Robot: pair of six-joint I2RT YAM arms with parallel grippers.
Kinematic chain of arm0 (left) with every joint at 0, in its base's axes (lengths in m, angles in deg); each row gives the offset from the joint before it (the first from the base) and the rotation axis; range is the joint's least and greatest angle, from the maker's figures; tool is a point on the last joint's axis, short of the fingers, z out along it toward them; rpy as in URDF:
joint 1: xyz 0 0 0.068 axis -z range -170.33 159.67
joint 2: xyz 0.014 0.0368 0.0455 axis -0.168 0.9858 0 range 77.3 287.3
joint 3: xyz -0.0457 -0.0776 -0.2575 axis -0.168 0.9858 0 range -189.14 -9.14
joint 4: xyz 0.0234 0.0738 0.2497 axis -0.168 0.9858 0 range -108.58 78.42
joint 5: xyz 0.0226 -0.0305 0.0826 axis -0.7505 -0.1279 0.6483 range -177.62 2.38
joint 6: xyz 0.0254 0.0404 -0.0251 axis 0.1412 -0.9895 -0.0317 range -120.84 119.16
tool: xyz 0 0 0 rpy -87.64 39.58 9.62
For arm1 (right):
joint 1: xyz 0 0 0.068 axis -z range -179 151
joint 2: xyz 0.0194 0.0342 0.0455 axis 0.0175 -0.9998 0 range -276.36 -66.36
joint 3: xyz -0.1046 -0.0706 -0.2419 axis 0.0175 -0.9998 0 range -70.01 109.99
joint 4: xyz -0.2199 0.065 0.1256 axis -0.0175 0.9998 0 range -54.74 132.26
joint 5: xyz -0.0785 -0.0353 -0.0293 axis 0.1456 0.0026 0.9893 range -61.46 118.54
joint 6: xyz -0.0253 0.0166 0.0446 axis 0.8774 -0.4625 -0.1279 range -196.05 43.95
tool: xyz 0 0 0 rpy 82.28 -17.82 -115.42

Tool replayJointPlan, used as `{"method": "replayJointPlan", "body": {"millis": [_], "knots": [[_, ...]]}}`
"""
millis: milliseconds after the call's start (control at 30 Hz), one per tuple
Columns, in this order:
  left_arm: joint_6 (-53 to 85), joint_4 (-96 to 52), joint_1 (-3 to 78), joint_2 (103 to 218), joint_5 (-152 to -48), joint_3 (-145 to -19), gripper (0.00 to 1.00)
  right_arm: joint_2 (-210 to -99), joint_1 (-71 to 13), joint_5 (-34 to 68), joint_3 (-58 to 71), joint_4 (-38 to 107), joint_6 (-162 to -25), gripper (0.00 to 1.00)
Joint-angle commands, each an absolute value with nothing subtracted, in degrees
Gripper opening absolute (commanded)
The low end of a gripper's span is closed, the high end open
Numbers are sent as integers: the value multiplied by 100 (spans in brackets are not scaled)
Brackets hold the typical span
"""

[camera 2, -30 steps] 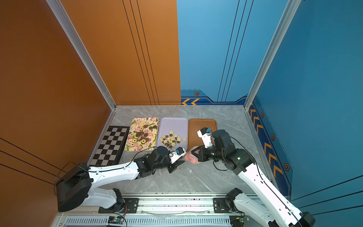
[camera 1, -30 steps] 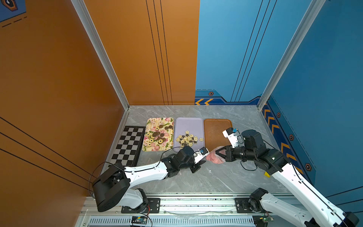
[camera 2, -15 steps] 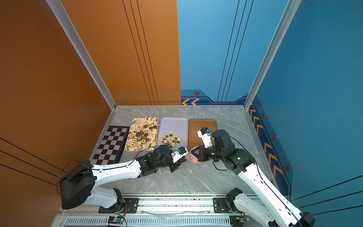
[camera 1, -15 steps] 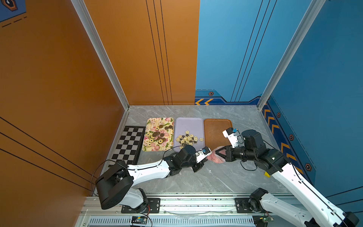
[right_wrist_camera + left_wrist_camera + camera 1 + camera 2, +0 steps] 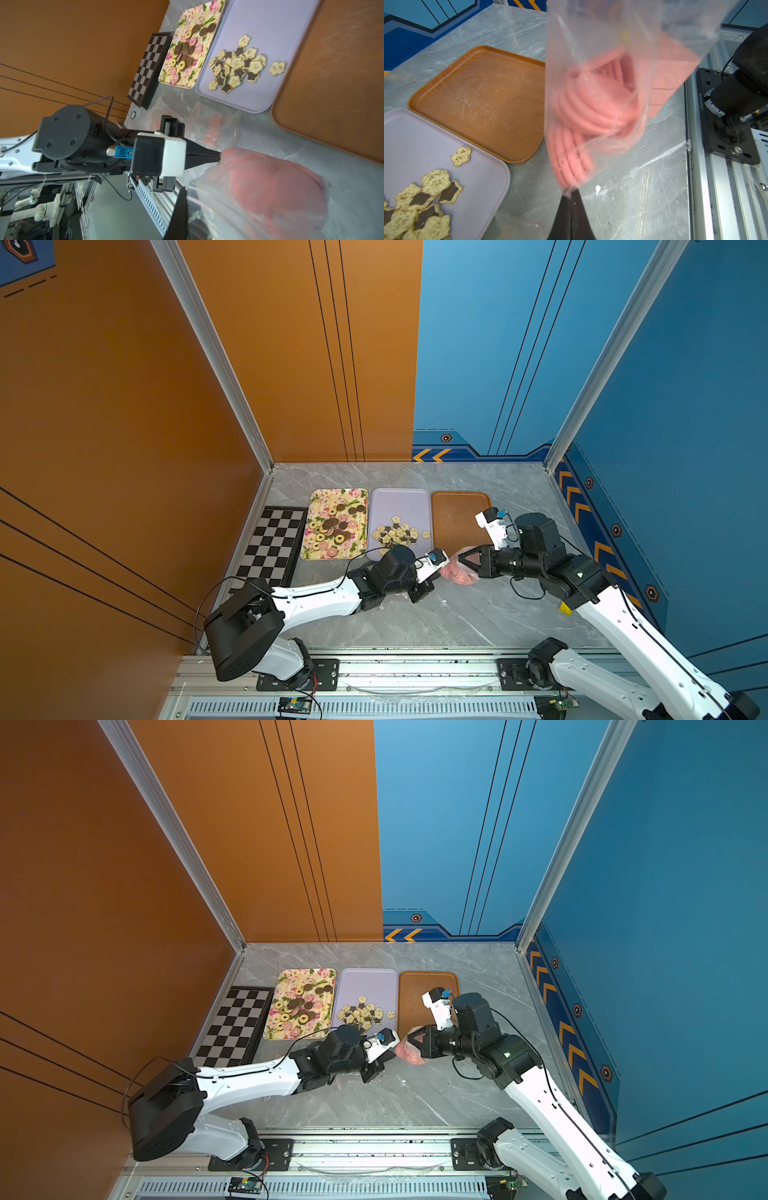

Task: Pour cookies out of the ziploc bag
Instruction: 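Pour the cookies out of the ziploc bag onto the tray.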

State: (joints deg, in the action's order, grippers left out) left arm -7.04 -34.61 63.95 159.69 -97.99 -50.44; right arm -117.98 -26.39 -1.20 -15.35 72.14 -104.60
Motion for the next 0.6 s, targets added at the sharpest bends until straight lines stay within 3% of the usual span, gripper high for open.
{"method": "replayJointPlan", "body": {"millis": [0,300,567], "knots": [[-300,-3620,6193,16203,-10165,-5350,0,-11762,-2234,15,-1809,6851,-10523,0],[595,-3142,5704,17700,-11799,-6706,0,-12744,-1250,-239,-2189,6327,-10552,0],[1115,-3039,5884,18256,-12143,-7323,0,-13145,-974,-442,-1831,6303,-10541,0]]}}
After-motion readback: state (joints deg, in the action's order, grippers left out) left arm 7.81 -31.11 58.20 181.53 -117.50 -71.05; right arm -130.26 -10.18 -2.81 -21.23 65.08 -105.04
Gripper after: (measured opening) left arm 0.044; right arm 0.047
